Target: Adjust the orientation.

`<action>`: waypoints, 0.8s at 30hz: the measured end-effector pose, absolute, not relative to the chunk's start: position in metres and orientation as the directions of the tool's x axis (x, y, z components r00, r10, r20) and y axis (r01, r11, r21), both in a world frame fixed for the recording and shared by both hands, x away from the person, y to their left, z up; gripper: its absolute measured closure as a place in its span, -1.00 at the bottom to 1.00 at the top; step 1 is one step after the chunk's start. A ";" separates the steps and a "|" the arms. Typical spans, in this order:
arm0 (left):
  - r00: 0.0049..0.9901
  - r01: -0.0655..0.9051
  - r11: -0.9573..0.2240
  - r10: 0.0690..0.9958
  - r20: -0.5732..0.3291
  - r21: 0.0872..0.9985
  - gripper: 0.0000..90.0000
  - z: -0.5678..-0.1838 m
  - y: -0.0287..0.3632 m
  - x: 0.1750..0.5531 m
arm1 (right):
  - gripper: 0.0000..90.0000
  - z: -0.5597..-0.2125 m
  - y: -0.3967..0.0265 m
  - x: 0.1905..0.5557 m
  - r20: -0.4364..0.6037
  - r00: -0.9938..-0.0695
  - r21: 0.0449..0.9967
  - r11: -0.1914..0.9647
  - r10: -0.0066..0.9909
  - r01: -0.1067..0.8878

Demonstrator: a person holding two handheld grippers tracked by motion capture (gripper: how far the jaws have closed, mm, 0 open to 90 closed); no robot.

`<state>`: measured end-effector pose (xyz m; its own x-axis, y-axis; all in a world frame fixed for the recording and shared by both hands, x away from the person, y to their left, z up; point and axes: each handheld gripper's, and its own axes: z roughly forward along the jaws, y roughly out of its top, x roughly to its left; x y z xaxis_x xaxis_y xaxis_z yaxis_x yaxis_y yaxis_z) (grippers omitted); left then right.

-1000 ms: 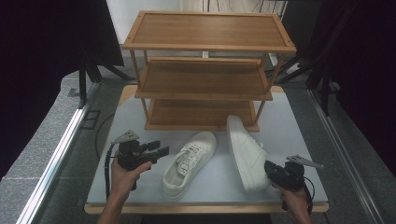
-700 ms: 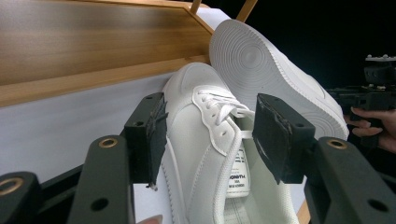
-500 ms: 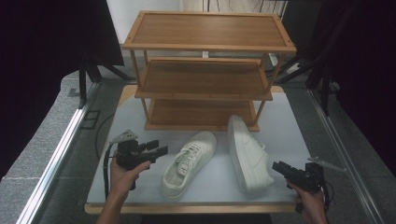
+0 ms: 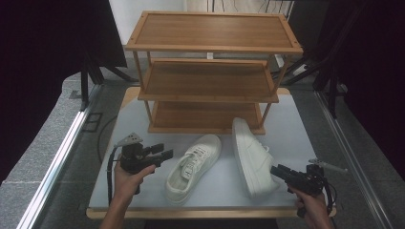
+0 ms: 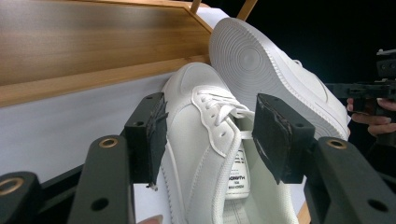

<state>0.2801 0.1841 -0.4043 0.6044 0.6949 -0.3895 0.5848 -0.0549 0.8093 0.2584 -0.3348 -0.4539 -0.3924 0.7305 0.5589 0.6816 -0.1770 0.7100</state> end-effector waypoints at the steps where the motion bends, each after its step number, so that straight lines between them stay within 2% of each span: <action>1: 0.605 0.585 -0.057 0.695 -0.389 0.809 -0.01 -0.404 0.184 0.280 | 0.11 -0.453 -0.334 0.258 0.561 -0.396 0.710 -0.177 0.727 0.682; 7: 0.606 0.586 -0.059 0.694 -0.389 0.808 -0.01 -0.404 0.183 0.280 | 0.01 -0.455 -0.325 0.257 0.554 -0.419 0.704 -0.137 0.719 0.697; 9: 0.606 0.586 -0.059 0.694 -0.389 0.808 -0.01 -0.404 0.183 0.280 | 0.04 -0.454 -0.324 0.258 0.562 -0.424 0.702 -0.138 0.711 0.699; 13: 0.609 0.583 -0.060 0.692 -0.387 0.811 -0.01 -0.404 0.183 0.280 | -0.03 -0.458 -0.323 0.263 0.588 -0.420 0.677 -0.137 0.691 0.723; 17: 0.606 0.586 -0.060 0.695 -0.387 0.808 -0.01 -0.404 0.182 0.280 | -0.02 -0.461 -0.319 0.266 0.611 -0.436 0.661 -0.122 0.661 0.740; 21: 0.613 0.584 -0.070 0.691 -0.382 0.809 -0.01 -0.405 0.180 0.280 | 0.23 -0.461 -0.308 0.268 0.619 -0.495 0.673 -0.087 0.610 0.734; 24: 0.612 0.584 -0.070 0.692 -0.382 0.809 -0.01 -0.405 0.180 0.280 | 0.57 -0.456 -0.303 0.265 0.627 -0.518 0.691 -0.109 0.582 0.715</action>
